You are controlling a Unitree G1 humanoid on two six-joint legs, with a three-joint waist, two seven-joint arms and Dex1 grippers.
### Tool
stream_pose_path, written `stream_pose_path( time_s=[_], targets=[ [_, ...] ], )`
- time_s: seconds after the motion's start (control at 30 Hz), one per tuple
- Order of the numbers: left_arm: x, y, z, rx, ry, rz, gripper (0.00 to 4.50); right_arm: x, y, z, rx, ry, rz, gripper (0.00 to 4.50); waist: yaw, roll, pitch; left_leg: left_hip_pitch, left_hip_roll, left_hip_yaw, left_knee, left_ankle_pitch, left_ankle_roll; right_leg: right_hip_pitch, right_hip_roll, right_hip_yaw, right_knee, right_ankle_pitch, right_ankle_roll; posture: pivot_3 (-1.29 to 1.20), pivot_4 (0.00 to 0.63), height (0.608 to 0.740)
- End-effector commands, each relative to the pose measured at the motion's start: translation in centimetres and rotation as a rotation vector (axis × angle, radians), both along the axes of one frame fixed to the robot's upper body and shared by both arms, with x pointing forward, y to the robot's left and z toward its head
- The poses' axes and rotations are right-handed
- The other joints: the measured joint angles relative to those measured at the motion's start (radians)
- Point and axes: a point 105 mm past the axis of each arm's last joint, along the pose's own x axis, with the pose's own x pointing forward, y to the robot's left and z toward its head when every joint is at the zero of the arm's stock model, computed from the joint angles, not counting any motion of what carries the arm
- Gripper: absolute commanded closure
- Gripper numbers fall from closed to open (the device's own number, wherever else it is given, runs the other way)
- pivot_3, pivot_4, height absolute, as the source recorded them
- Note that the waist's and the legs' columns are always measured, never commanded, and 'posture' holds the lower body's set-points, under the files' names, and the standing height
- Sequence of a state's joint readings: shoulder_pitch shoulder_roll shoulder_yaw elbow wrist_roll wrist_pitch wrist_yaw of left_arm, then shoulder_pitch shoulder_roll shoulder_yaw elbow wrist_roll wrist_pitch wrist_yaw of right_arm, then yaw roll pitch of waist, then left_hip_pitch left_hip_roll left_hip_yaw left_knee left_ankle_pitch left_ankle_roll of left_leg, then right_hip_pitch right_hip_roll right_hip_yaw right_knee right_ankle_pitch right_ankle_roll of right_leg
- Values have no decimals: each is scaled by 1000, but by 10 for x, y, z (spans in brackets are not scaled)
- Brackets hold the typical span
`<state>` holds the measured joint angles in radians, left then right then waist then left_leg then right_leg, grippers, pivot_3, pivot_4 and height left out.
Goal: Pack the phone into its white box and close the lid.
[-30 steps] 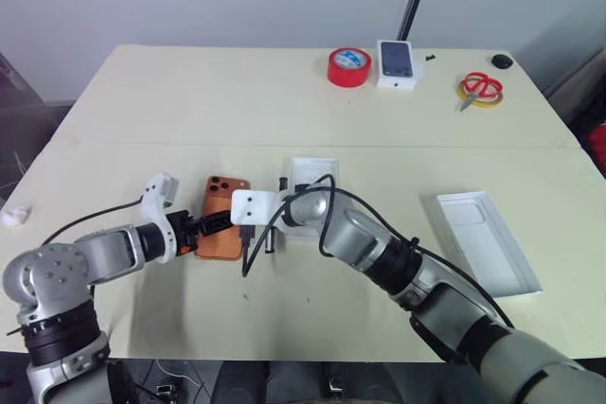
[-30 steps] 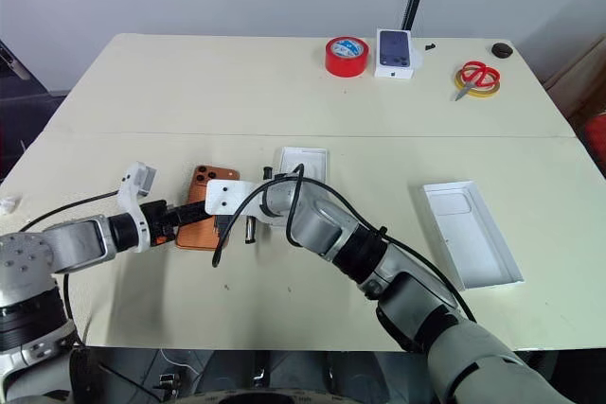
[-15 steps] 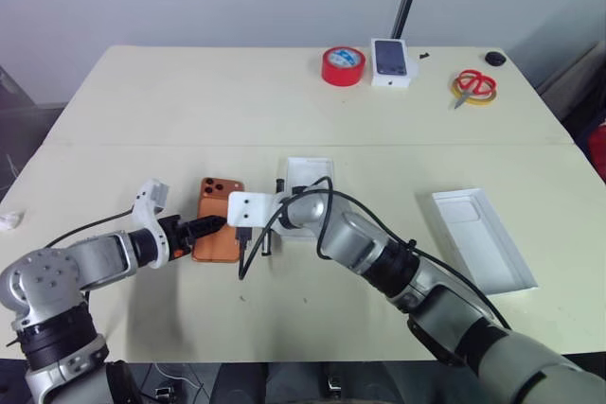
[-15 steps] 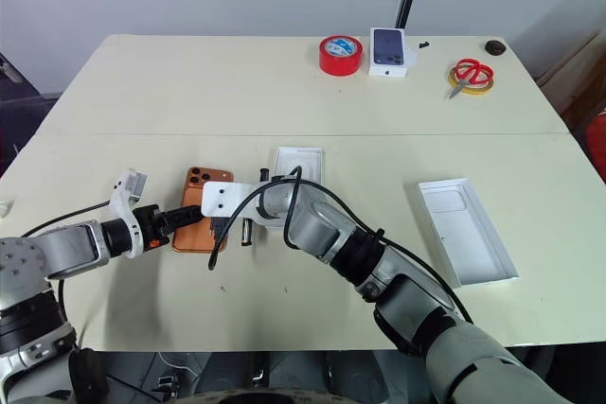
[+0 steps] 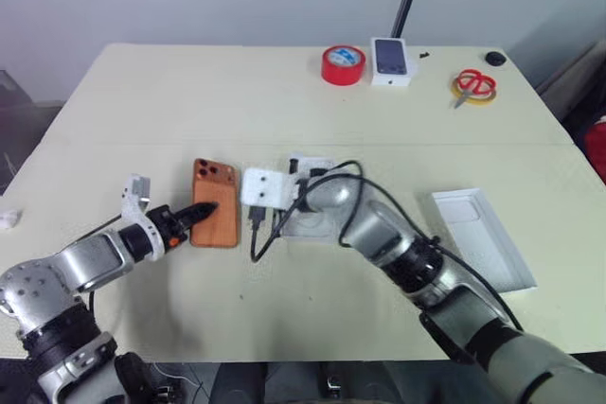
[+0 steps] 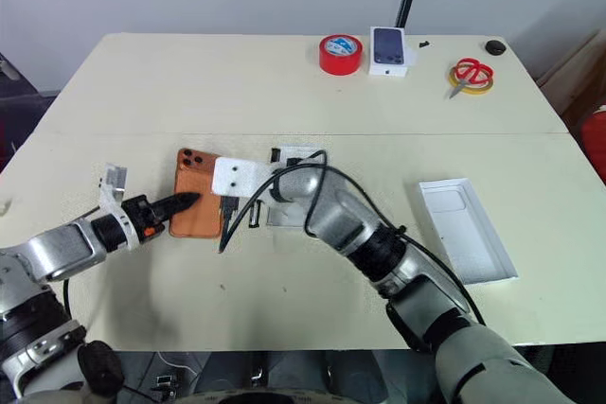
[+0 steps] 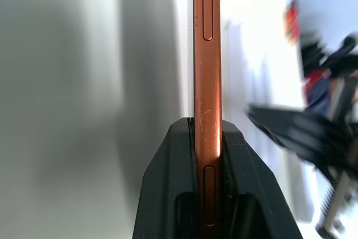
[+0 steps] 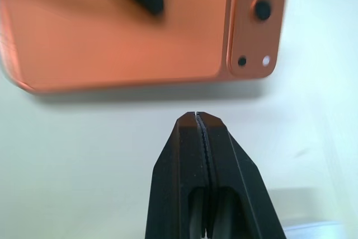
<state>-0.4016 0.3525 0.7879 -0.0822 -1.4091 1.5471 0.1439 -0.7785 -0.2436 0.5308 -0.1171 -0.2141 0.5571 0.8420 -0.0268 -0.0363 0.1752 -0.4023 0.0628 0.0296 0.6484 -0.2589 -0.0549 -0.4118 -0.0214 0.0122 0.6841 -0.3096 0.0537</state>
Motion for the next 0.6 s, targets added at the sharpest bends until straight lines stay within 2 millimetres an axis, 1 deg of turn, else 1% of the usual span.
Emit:
stream_pose_path(
  time_s=[0.03, 0.07, 0.13, 0.23, 0.27, 0.3, 0.4, 0.5, 0.6],
  targets=[
    [12, -32, 34, -40, -110, -68, 4475, -12, -25, 35, 120, -26, 47, 4500, 15, 0, 0, 0, 0, 0, 0, 0, 0, -1, -1, 0, -1, 0, 1, 0, 150, 732],
    [17, -48, 40, -63, -120, -96, 4475, -11, -38, 35, 137, -3, 36, 4500, 17, 0, 0, -1, -2, -1, 0, 0, 0, 0, -3, -2, -1, 1, 1, 0, 150, 732],
    [23, -69, 47, -102, -119, -128, 4475, -11, -56, 33, 153, 30, 18, 4500, 19, 0, 0, -2, -5, -2, 0, 0, 0, 1, -6, -3, -3, 1, 2, 0, 150, 732],
    [30, -107, 46, -137, -73, -174, 4475, -2, -97, 18, 119, 74, -89, 4500, 17, 0, 0, -4, -9, -2, 1, 0, 0, 1, -9, -3, -5, 2, 4, 0, 150, 732],
    [31, -114, 45, -139, -60, -180, 4475, 0, -106, 15, 114, 85, -118, 4500, 18, 0, 0, -4, -10, -2, 1, 0, 0, 1, -10, -3, -5, 2, 4, 0, 150, 732],
    [32, -121, 39, -138, -34, -189, 4475, 2, -116, 13, 109, 90, -157, 4500, 15, 0, 0, -5, -10, -2, 1, 0, 0, 1, -10, -3, -5, 2, 5, 0, 150, 732],
    [35, -134, 26, -146, 29, -190, 4475, 4, -134, 10, 105, 89, -225, 4500, 7, 0, 0, -4, -12, -1, 1, 1, 0, 0, -7, 0, -5, 2, 5, 0, 150, 732],
    [38, -146, 18, -153, 67, -198, 4475, 1, -146, 12, 120, 94, -273, 4500, 10, 1, 1, -3, -11, -3, 1, 1, 0, 0, -3, -1, -3, 2, 5, 0, 150, 732],
    [37, -151, 8, -129, 101, -220, 4475, 1, -154, 10, 108, 91, -312, 4500, 13, 1, 0, -3, -11, -3, 1, 2, -1, 0, -3, 0, -3, 2, 5, 0, 150, 732]
  ],
)
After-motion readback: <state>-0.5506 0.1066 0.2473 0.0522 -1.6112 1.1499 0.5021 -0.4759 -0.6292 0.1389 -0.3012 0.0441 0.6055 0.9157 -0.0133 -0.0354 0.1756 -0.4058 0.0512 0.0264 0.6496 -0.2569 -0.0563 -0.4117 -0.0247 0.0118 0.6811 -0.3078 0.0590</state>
